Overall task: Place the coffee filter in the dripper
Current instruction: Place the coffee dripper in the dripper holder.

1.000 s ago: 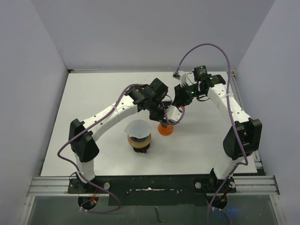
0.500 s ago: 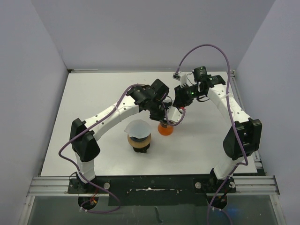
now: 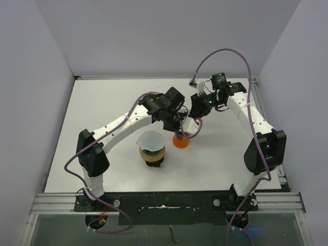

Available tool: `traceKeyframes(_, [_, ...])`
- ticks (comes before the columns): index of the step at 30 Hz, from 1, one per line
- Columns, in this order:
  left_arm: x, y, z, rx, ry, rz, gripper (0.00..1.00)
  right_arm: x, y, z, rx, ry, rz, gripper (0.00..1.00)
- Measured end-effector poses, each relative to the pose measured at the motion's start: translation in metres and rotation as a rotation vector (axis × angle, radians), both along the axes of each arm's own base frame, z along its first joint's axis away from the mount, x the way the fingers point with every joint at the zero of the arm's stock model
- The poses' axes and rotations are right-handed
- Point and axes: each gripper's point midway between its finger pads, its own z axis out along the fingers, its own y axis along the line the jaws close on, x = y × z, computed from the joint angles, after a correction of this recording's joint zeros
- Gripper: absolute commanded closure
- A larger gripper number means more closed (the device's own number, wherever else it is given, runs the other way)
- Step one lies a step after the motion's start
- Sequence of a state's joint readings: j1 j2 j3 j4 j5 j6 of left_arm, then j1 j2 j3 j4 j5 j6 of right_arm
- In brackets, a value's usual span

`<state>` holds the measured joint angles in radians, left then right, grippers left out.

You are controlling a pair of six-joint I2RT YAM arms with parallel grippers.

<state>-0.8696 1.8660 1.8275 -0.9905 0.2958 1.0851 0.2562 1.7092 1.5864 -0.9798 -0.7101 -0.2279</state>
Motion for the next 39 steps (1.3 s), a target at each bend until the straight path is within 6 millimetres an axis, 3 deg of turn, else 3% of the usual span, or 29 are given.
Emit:
traceKeyframes(8, [-0.0024,-0.002,-0.0001,0.0,0.0,-0.007,0.82,0.003,0.0002,0.0005,0.0,-0.014,-0.002,0.79])
traceKeyframes(22, [-0.0088,-0.0052,0.0004,-0.016,0.029,-0.019,0.82,0.0012,-0.0006,0.0002,0.002,-0.031,-0.001,0.79])
traceKeyframes(33, [-0.0062,-0.0036,0.0,-0.006,0.017,-0.008,0.63,-0.0007,-0.0009,-0.0006,-0.002,-0.024,0.0,0.76])
traceKeyframes(39, [-0.0046,-0.0028,-0.0002,-0.004,0.014,-0.003,0.6,-0.002,-0.0013,-0.001,-0.004,-0.018,0.001,0.76])
